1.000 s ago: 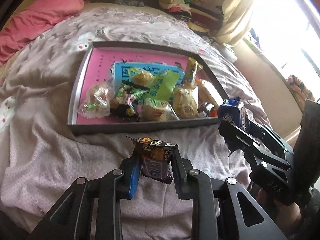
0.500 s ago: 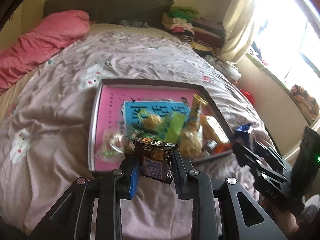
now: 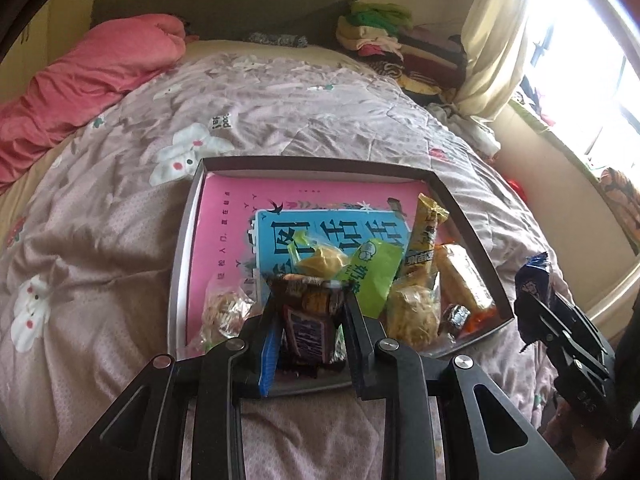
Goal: Organize snacks
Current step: 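Carry the Snickers bar over the tray with the left gripper while the right carries the Oreo bag, then lower the Snickers bar into the tray with the left gripper while the right lowers the Oreo bag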
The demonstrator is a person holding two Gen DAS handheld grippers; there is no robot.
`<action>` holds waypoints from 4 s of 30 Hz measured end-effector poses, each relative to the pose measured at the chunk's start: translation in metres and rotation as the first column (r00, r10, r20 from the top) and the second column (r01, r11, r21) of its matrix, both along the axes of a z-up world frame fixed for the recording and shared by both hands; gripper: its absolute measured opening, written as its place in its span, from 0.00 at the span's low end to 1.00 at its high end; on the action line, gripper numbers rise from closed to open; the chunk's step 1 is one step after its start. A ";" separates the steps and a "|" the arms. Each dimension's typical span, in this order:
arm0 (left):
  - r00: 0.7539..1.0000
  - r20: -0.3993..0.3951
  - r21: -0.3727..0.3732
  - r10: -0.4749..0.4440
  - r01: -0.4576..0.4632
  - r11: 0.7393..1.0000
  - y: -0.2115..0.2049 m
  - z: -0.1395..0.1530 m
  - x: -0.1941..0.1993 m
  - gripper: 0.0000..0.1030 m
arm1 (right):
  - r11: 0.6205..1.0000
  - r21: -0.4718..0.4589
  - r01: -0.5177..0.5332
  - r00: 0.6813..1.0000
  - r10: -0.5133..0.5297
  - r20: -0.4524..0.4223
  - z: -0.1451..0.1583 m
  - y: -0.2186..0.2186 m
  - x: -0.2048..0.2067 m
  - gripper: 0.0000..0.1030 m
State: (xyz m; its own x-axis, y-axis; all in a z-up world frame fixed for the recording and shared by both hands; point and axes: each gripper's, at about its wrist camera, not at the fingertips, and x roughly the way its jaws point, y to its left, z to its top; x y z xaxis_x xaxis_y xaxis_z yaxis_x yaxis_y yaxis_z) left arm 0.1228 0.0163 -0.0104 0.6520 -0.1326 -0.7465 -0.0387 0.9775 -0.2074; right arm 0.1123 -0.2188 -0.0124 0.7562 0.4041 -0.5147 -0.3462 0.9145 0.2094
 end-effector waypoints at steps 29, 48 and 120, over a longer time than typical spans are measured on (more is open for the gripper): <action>0.999 -0.038 0.009 -0.022 0.022 1.000 -0.011 -0.023 0.019 0.28 | 0.999 0.019 -0.038 0.997 0.039 -0.061 -0.020 0.024 0.037 0.50; 0.999 -0.043 0.020 -0.032 0.033 0.999 -0.017 -0.027 0.024 0.28 | 0.997 -0.019 -0.077 0.993 0.075 -0.090 -0.032 0.043 0.048 0.50; 0.998 -0.038 0.018 -0.056 0.057 0.998 -0.023 -0.022 0.024 0.28 | 0.997 0.007 -0.083 0.992 0.083 -0.099 -0.025 0.021 0.039 0.55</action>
